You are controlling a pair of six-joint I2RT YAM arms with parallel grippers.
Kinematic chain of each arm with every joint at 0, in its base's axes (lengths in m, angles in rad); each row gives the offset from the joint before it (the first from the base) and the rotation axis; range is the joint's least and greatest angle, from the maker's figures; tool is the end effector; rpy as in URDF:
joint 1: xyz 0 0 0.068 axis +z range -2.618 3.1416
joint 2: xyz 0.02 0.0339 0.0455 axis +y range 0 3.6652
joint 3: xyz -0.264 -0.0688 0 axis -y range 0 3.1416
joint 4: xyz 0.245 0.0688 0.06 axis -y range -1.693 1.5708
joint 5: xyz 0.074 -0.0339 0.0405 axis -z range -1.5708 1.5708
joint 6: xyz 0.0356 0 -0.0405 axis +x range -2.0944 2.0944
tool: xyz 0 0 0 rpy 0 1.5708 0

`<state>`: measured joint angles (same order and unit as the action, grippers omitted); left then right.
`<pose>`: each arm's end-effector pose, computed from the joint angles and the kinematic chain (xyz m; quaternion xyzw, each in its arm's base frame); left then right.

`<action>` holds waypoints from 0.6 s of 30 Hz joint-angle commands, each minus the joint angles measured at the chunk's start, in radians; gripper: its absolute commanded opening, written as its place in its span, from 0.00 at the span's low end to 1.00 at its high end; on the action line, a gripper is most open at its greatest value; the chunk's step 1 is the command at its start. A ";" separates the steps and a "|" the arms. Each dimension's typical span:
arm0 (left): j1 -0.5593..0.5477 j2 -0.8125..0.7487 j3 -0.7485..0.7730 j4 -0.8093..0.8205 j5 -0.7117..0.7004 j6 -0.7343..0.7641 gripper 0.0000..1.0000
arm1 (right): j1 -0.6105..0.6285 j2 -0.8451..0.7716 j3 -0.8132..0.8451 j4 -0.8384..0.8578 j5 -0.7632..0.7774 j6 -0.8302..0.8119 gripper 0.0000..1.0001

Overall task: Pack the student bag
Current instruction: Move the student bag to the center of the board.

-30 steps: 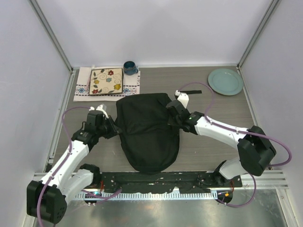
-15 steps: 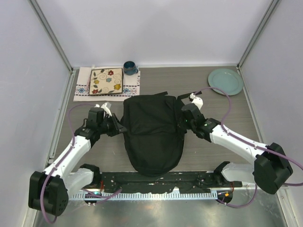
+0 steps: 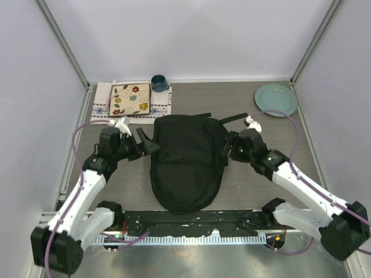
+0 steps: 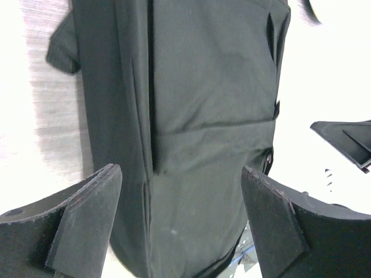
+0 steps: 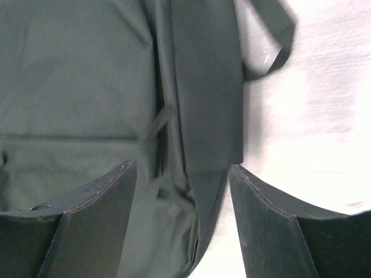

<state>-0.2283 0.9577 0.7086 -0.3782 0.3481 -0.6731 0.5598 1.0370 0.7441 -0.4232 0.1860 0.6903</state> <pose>0.1992 -0.0588 0.2641 -0.1168 0.8731 -0.3338 0.3357 0.1897 0.1111 0.2559 0.0975 0.9017 0.1729 0.3841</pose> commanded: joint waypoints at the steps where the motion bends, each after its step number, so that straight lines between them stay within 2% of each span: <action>1: 0.001 -0.204 -0.168 -0.056 0.029 -0.058 0.87 | -0.001 -0.144 -0.204 0.102 -0.268 0.101 0.71; 2: -0.002 -0.233 -0.204 -0.045 0.032 -0.078 0.87 | 0.000 -0.166 -0.271 0.131 -0.331 0.127 0.71; 5: -0.026 -0.310 -0.306 -0.013 0.051 -0.150 0.85 | 0.009 -0.146 -0.350 0.224 -0.362 0.196 0.71; 10: -0.094 -0.304 -0.366 0.067 0.029 -0.215 0.84 | 0.009 -0.054 -0.324 0.276 -0.306 0.192 0.71; 14: -0.149 -0.139 -0.354 0.223 0.008 -0.243 0.84 | 0.008 0.089 -0.200 0.307 -0.301 0.167 0.70; 18: -0.212 0.042 -0.241 0.320 -0.001 -0.243 0.82 | -0.014 0.227 -0.079 0.307 -0.293 0.146 0.64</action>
<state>-0.3943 0.8597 0.3531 -0.2451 0.3538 -0.8936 0.5629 1.1858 0.5308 -0.2066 -0.1070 0.8566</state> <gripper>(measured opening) 0.832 0.656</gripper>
